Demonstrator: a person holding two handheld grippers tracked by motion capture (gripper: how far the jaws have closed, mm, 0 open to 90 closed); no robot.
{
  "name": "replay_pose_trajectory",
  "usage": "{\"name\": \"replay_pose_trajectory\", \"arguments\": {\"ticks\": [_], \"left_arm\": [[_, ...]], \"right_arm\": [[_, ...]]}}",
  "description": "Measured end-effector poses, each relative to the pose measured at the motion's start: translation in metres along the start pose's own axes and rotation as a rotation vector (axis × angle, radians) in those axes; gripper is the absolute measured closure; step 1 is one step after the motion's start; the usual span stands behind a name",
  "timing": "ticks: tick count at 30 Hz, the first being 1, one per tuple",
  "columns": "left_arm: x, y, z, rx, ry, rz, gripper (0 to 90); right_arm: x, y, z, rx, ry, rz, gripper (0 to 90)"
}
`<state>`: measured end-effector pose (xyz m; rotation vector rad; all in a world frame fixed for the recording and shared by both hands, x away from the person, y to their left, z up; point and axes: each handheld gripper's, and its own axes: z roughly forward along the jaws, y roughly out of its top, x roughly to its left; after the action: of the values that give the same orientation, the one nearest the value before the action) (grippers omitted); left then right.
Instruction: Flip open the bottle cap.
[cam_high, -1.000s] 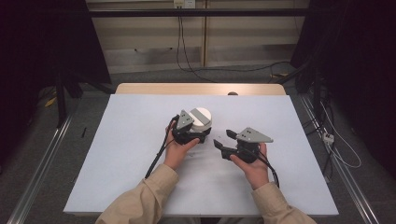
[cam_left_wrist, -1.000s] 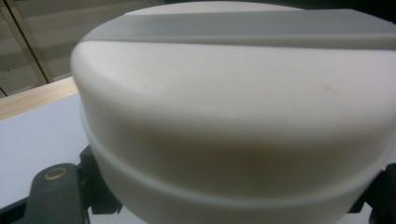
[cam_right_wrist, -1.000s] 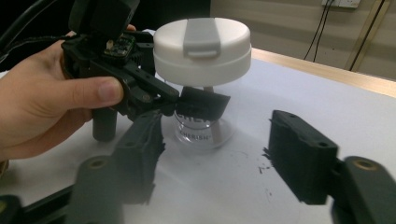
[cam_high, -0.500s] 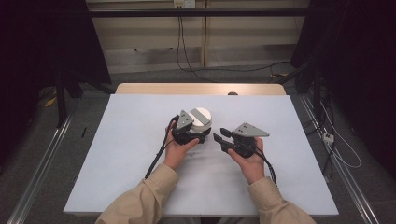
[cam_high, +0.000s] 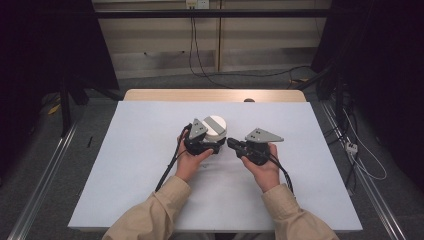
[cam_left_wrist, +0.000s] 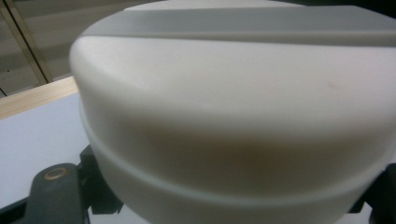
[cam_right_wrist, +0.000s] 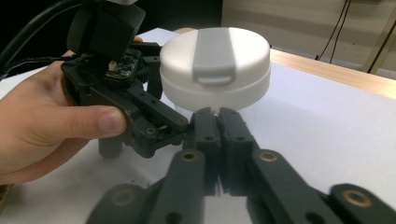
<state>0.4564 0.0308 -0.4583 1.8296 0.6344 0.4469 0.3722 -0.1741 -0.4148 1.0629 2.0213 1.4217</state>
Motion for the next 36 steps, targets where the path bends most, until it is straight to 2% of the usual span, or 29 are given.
{"name": "replay_pose_trajectory", "arguments": {"ticks": [19,36], "left_arm": [[-0.001,-0.001,0.000,0.003,0.009,0.006,18.5],[0.000,-0.001,0.000,0.006,0.002,-0.002,18.5]], "right_arm": [[-0.003,0.006,0.015,0.052,-0.023,-0.011,90.0],[0.001,0.013,0.018,0.031,-0.017,-0.039,90.0]]}}
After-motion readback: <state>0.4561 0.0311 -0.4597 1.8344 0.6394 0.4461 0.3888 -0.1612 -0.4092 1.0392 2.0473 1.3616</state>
